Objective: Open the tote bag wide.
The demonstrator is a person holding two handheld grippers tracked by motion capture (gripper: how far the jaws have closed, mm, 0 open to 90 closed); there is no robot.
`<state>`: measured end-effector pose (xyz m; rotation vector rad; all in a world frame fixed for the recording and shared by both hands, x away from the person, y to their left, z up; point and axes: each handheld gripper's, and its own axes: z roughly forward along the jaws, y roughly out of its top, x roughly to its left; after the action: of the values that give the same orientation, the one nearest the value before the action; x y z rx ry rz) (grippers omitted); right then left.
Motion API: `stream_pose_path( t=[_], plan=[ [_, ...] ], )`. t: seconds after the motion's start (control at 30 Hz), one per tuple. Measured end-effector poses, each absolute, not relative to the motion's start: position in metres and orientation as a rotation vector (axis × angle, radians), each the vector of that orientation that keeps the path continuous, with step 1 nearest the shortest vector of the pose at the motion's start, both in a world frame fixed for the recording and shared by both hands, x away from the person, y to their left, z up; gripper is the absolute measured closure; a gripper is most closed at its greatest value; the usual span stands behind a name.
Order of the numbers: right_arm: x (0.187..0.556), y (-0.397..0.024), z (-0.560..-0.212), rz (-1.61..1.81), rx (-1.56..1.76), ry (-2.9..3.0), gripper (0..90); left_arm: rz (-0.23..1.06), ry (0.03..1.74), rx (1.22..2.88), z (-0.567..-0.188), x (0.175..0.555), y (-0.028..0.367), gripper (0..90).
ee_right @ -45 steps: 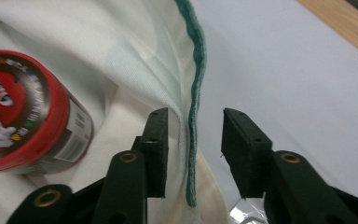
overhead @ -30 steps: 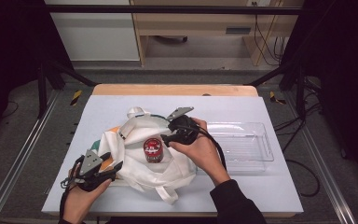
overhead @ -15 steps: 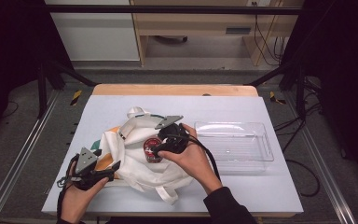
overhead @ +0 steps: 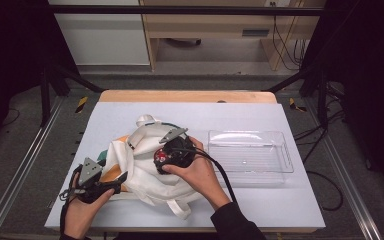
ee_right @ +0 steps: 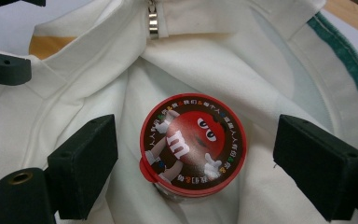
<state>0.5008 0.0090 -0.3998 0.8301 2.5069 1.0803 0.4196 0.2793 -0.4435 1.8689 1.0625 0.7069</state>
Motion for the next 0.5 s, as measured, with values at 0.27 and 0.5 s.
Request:
stream_pose_path(
  t=[0.27, 0.5],
  plan=[
    [0.506, 0.01, -0.413, 1.045, 0.84, 2.527, 14.0, 0.708, 1.06, 1.877, -0.444, 0.42, 0.279, 11.8],
    [0.508, 0.013, -0.419, 1.026, 0.835, 2.552, 18.4, 0.704, 1.054, 1.893, -0.446, 0.42, 0.277, 11.8]
  ],
)
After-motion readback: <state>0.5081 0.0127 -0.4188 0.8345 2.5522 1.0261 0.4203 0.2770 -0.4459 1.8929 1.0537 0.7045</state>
